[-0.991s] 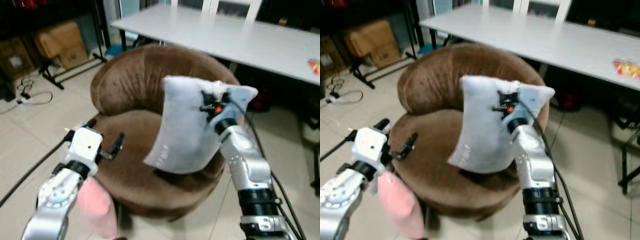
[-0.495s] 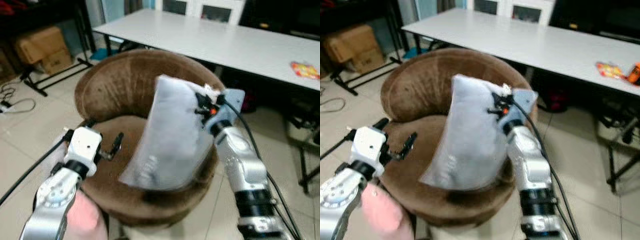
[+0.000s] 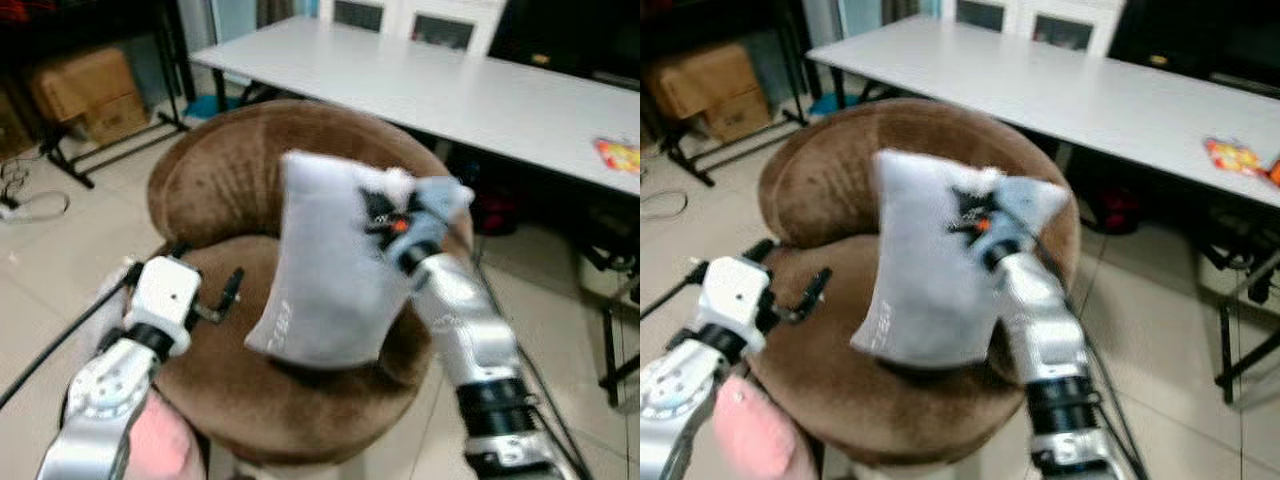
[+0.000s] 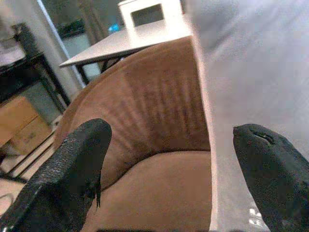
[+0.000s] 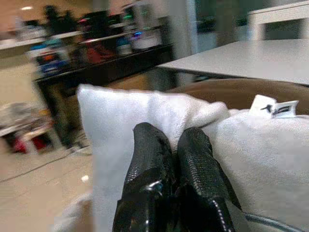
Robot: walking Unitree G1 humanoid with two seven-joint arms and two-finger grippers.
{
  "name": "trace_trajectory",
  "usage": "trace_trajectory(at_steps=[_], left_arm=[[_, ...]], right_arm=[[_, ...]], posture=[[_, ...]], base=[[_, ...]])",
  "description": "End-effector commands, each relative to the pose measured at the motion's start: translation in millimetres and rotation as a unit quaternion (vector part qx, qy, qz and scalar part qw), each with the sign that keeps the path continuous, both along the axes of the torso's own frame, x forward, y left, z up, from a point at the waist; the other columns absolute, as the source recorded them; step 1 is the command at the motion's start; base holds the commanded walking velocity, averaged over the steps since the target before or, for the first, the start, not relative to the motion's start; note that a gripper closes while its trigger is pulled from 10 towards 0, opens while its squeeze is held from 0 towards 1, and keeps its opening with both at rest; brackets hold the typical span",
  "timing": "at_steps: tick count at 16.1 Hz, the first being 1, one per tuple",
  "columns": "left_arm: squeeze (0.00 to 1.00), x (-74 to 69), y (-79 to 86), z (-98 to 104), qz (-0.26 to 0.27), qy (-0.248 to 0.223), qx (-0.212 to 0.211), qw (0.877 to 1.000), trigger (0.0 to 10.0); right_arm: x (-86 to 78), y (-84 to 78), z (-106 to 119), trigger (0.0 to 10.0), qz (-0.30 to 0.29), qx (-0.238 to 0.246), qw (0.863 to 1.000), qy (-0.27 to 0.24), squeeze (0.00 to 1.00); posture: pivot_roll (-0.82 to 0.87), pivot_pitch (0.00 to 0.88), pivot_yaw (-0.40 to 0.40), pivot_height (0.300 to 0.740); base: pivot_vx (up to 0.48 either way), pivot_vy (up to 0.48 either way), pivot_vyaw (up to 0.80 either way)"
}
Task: Move the pillow to the sofa from floor
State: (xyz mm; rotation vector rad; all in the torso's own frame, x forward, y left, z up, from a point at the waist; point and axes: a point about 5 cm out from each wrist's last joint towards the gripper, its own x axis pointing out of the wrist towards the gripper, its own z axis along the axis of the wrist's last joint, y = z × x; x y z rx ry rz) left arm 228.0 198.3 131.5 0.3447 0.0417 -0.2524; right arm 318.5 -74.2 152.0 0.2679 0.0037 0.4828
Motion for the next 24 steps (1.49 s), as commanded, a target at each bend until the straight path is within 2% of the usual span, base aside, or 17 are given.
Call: trace_trajectory(at_steps=[1, 5, 10, 13, 15, 16, 17, 18, 21, 22, 23, 24], left_arm=[[0.0, 0.1, -2.9, 1, -0.006, -0.002, -0.002, 1.0, 10.0], [0.0, -1.4, -1.7, 0, -0.002, 0.001, 0.0, 1.0, 10.0], [0.0, 2.4, 2.6, 0, 0.012, -0.001, -0.004, 1.0, 10.0], [0.0, 19.0, 16.6, 1, 0.047, 0.003, -0.003, 0.999, 10.0], [0.0, 39.4, 18.5, 5, 0.023, 0.02, -0.04, 0.999, 10.0], [0.0, 42.5, 16.6, 6, 0.007, 0.026, -0.054, 0.998, 10.0], [0.69, 52.5, 10.8, 15, -0.047, 0.011, -0.075, 0.996, 10.0], [0.84, 64.7, 8.2, 24, -0.068, 0.007, -0.106, 0.992, 10.0], [0.79, 100.8, 8.6, 49, -0.039, -0.03, -0.134, 0.99, 10.0], [0.78, 103.1, 8.2, 51, -0.039, -0.032, -0.137, 0.989, 10.0], [0.79, 113.8, 5.5, 56, -0.048, -0.026, -0.169, 0.984, 10.0], [0.73, 121.0, 0.9, 59, -0.063, -0.018, -0.19, 0.98, 10.0]], right_arm=[[1.9, -4.5, 16, 10.0, 0.002, -0.005, 0.999, -0.04, 0.0], [-1.1, -0.7, 13, 10.0, 0.026, 0.0, 0.999, -0.031, 0.0], [-5.0, 3.3, 5, 10.0, 0.054, -0.041, 0.997, -0.027, 0.0], [-5.0, 8.7, 1, 10.0, 0.062, -0.063, 0.996, -0.026, 0.0], [-6.2, 15.1, 1, 10.0, 0.083, -0.075, 0.993, -0.033, 0.0], [-6.1, 16.1, 1, 10.0, 0.086, -0.078, 0.993, -0.034, 0.0], [-5.9, 18.6, 1, 10.0, 0.092, -0.087, 0.991, -0.038, 0.0], [-5.9, 20.5, 2, 10.0, 0.097, -0.093, 0.99, -0.042, 0.0], [-4.4, 21.8, -2, 10.0, 0.097, -0.125, 0.986, -0.045, 0.0], [-4.4, 21.8, -2, 10.0, 0.097, -0.127, 0.986, -0.045, 0.0], [-4.6, 22.8, -2, 10.0, 0.099, -0.129, 0.986, -0.046, 0.0], [-5.6, 24.7, -3, 10.0, 0.108, -0.138, 0.983, -0.047, 0.0]], posture=[[0.01, 0.0, -0.037, 0.74], [0.01, 0.0, -0.04, 0.74], [0.01, 0.0, -0.042, 0.74], [0.03, 0.0, -0.058, 0.74], [0.04, 0.0, -0.072, 0.74], [0.04, 0.0, -0.072, 0.74], [0.03, 0.0, -0.068, 0.74], [0.03, 0.0, -0.068, 0.74], [0.01, 0.0, -0.048, 0.74], [0.01, 0.0, -0.048, 0.74], [0.0, 0.0, -0.049, 0.74], [0.0, 0.0, -0.05, 0.74]], base=[[0.285, 0.0, 0.8], [0.274, 0.0, 0.32], [0.0, 0.0, 0.0], [0.0, 0.0, 0.0], [0.0, 0.0, 0.0], [0.0, 0.0, 0.0], [0.0, 0.0, 0.0], [0.0, 0.0, 0.0], [0.0, 0.0, 0.0], [0.0, 0.0, 0.0], [0.0, 0.0, 0.0], [0.0, 0.0, 0.0]])
